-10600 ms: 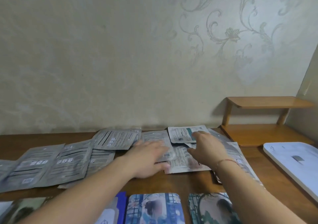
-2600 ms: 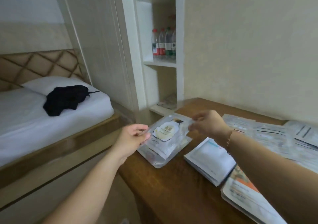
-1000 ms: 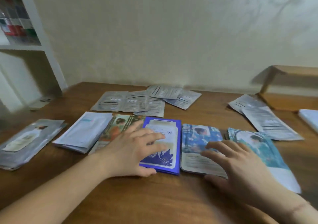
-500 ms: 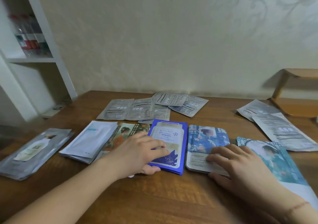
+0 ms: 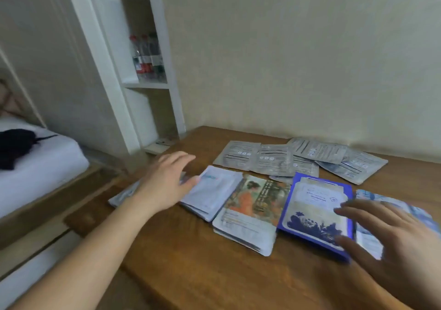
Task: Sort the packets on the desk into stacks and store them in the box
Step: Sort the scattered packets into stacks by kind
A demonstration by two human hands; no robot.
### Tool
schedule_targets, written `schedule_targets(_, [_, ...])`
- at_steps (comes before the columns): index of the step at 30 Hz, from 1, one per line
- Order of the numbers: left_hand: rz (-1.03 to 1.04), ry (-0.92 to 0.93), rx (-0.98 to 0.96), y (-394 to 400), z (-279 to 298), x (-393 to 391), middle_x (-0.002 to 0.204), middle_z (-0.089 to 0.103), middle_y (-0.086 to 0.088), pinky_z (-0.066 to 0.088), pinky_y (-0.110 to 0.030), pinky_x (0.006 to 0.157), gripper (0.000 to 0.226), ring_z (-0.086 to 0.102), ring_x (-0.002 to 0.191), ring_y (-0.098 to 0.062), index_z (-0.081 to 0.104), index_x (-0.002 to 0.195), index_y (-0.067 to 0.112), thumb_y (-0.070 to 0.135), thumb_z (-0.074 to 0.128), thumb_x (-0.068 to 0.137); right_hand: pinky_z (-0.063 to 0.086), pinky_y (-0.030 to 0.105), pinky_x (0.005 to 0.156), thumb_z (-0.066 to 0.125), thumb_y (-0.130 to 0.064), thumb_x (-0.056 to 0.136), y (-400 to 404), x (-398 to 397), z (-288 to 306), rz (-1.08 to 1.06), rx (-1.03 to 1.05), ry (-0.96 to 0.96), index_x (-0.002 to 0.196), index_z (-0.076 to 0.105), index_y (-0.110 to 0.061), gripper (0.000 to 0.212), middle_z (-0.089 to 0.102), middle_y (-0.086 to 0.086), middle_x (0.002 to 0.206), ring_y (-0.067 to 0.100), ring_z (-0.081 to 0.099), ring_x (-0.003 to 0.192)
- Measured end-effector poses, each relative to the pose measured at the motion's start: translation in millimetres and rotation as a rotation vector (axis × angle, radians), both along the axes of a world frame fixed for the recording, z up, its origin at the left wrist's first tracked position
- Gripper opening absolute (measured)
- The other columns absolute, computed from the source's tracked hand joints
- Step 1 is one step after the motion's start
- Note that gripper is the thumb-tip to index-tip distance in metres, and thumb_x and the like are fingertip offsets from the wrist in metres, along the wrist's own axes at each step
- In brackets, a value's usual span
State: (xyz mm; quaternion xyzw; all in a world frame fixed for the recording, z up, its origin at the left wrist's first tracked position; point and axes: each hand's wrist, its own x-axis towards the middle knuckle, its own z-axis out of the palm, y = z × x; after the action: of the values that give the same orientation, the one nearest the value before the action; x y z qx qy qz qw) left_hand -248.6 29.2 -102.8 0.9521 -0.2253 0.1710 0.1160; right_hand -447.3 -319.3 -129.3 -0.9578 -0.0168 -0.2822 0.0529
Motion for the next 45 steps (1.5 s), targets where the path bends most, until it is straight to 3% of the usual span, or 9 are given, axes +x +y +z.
schedule_targets(9, [0.263, 0.223, -0.274, 124.5, -59.1, -15.6, 0.145, 0.033, 0.022, 0.034, -0.03, 0.109, 0.064, 0.036, 0.133, -0.006, 0.047, 0.139, 0.035, 0.058, 0.066, 0.082, 0.051, 0.026, 0.086, 0.057, -0.044, 0.092, 197.0, 179.9, 52.3, 0.444, 0.266, 0.352, 0.119, 0.065, -0.026, 0.033, 0.066, -0.011, 0.116, 0.01, 0.062, 0.103])
schedule_targets(15, [0.248, 0.169, -0.309, 128.6, -81.0, -20.6, 0.147, 0.035, 0.022, 0.02, -0.035, 0.117, 0.069, 0.024, 0.14, -0.006, 0.058, 0.125, 0.046, 0.082, 0.05, 0.066, 0.035, 0.052, 0.103, 0.035, -0.058, 0.095, 275.3, 306.4, 18.2, 0.163, 0.122, 0.661, 0.107, 0.065, -0.022, 0.048, 0.063, 0.002, 0.11, 0.028, 0.057, 0.11])
schedule_targets(21, [0.283, 0.157, -0.265, 125.2, -78.9, -24.8, 0.144, 0.038, 0.025, 0.015, -0.034, 0.117, 0.052, 0.024, 0.138, -0.004, 0.057, 0.123, 0.046, 0.072, 0.056, 0.078, 0.047, 0.042, 0.096, 0.057, -0.046, 0.09, 286.7, 332.9, 4.0, 0.189, 0.128, 0.837, 0.082, 0.06, -0.028, 0.02, 0.063, 0.006, 0.099, 0.024, 0.058, 0.096])
schedule_targets(26, [0.263, 0.105, -0.346, 125.6, -80.0, -26.5, 0.135, 0.041, 0.026, 0.02, -0.029, 0.113, 0.044, 0.031, 0.132, -0.002, 0.062, 0.11, 0.043, 0.069, 0.063, 0.075, 0.061, 0.036, 0.07, 0.067, -0.036, 0.09, 280.8, 306.3, 23.7, 0.325, 0.631, 0.836, 0.099, 0.066, -0.006, 0.031, 0.072, 0.015, 0.094, 0.028, 0.071, 0.081])
schedule_targets(29, [0.213, 0.077, -0.444, 128.5, -77.8, -28.8, 0.146, 0.033, 0.024, 0.029, -0.045, 0.115, 0.046, 0.023, 0.139, -0.006, 0.063, 0.108, 0.045, 0.07, 0.066, 0.069, 0.056, 0.029, 0.052, 0.065, -0.018, 0.093, 271.5, 283.0, 32.0, 0.465, 0.96, 0.73, 0.106, 0.061, 0.004, 0.026, 0.068, 0.018, 0.09, 0.027, 0.063, 0.072])
schedule_targets(34, [-0.011, -0.03, -0.219, 101.6, -58.8, -60.0, 0.161, -0.013, 0.01, 0.017, -0.063, 0.115, 0.101, -0.012, 0.149, -0.02, 0.02, 0.148, 0.053, 0.064, 0.077, 0.064, 0.049, 0.026, 0.052, 0.061, -0.007, 0.092, 195.3, 218.9, 76.9, 0.624, 1.176, 0.703, 0.105, 0.057, -0.001, 0.014, 0.069, 0.003, 0.077, 0.017, 0.056, 0.063])
schedule_targets(40, [-0.678, -0.387, -0.238, -24.6, -59.5, -141.4, 0.156, 0.027, -0.004, 0.043, -0.054, 0.102, 0.063, 0.03, 0.143, -0.03, 0.05, 0.136, 0.034, 0.057, 0.07, 0.081, 0.045, 0.058, 0.096, 0.084, -0.021, 0.067, 41.6, 75.3, 72.4, 0.441, 1.219, 0.841, 0.114, 0.062, 0.003, 0.058, 0.063, 0.03, 0.121, 0.04, 0.062, 0.106])
schedule_targets(42, [-0.804, -0.409, -0.193, -65.6, -68.9, -171.8, 0.153, 0.038, -0.003, 0.047, -0.046, 0.098, 0.044, 0.039, 0.139, -0.029, 0.058, 0.13, 0.035, 0.054, 0.061, 0.09, 0.037, 0.067, 0.098, 0.08, -0.018, 0.07, 3.1, 23.9, 51.0, 0.301, 1.271, 0.845, 0.115, 0.059, 0.006, 0.055, 0.059, 0.038, 0.12, 0.05, 0.057, 0.109])
schedule_targets(45, [-0.896, -0.42, -0.145, -113.6, -85.0, -208.7, 0.141, 0.055, 0.009, 0.053, -0.03, 0.083, 0.025, 0.053, 0.128, -0.017, 0.065, 0.118, 0.045, 0.038, 0.05, 0.1, 0.04, 0.05, 0.083, 0.085, -0.023, 0.064, -32.7, -34.5, 22.9, 0.134, 1.302, 0.815, 0.103, 0.062, 0.004, 0.052, 0.063, 0.037, 0.104, 0.042, 0.056, 0.095])
